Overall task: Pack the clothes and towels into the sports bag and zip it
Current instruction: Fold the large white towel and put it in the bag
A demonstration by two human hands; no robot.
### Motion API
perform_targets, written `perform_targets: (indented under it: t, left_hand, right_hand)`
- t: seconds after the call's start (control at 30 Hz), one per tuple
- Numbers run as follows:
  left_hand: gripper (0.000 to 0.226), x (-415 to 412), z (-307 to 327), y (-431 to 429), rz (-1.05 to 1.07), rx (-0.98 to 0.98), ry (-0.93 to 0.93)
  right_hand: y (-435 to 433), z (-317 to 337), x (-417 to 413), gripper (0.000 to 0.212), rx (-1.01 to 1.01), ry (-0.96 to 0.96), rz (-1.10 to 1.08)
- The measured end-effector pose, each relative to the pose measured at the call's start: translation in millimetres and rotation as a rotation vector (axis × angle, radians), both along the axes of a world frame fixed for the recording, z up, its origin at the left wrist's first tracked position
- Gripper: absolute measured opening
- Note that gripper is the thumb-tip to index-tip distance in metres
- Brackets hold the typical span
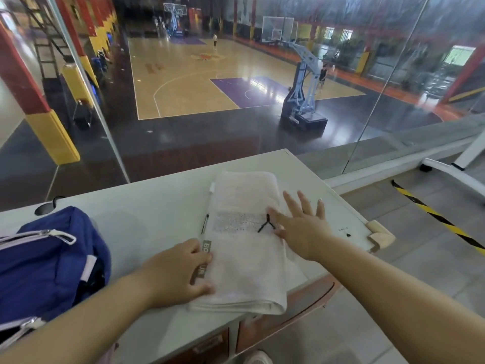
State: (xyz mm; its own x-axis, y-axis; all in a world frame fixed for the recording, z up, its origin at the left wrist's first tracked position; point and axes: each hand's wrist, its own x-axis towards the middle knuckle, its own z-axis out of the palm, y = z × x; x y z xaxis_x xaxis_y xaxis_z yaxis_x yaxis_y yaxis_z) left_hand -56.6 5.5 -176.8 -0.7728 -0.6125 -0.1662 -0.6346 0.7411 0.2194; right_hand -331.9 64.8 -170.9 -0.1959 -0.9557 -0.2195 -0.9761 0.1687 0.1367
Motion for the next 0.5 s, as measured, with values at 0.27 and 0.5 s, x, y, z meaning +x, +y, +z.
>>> perform_targets:
  t: [0.27,0.5]
  left_hand:
    - [0.051,12,-23,32,-0.173,-0.052,0.322]
    - [0.069,17,-31,54,-0.161,-0.208,0.324]
  right_hand:
    - [74,-8,9,0.064,-0.087,-0.107,0.42]
    - [96,-25,21,0.071,-0.106,-0.151,0.378]
